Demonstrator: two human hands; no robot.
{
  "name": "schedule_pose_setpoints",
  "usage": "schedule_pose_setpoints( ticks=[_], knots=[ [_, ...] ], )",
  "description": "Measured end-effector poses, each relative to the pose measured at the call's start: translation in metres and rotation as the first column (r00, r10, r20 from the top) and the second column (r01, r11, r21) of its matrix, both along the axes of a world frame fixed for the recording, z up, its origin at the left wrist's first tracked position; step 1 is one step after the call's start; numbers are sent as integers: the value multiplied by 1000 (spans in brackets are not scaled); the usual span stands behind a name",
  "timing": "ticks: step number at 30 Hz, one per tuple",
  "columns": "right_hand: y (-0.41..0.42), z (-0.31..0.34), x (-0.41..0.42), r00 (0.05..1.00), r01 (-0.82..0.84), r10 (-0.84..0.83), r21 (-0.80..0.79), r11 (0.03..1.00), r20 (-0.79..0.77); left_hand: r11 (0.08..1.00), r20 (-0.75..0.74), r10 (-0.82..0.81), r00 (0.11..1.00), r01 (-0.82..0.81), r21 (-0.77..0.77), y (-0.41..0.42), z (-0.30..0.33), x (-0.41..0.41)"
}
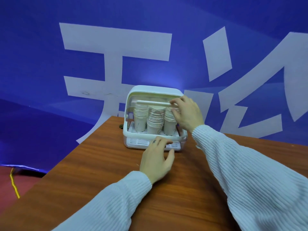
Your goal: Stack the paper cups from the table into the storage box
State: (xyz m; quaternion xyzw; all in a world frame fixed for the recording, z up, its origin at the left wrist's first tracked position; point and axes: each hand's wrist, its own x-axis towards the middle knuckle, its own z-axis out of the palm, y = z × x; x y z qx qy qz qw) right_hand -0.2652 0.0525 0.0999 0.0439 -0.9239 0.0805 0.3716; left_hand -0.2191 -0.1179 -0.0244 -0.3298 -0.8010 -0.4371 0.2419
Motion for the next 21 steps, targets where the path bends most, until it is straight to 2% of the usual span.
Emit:
schedule_pose_setpoints(
  ticks=[4,11,18,21],
  knots=[
    [-2,-15,10,1000,-13,14,35,999,-22,995,-16,58,998,-59,-77,-3,-2,-2],
    [-2,-68,37,998,-38,44,146,989,-38,994,-19,111,994,-111,-8,-8,-1,-3],
    [-12,-83,57,998,-25,23,39,999,56,993,-62,102,993,-106,-55,-7,-1,-1],
    [-15,-107,81,999,-37,40,-84,996,29,993,-51,106,993,-108,-39,-8,-2,-1]
  ],
)
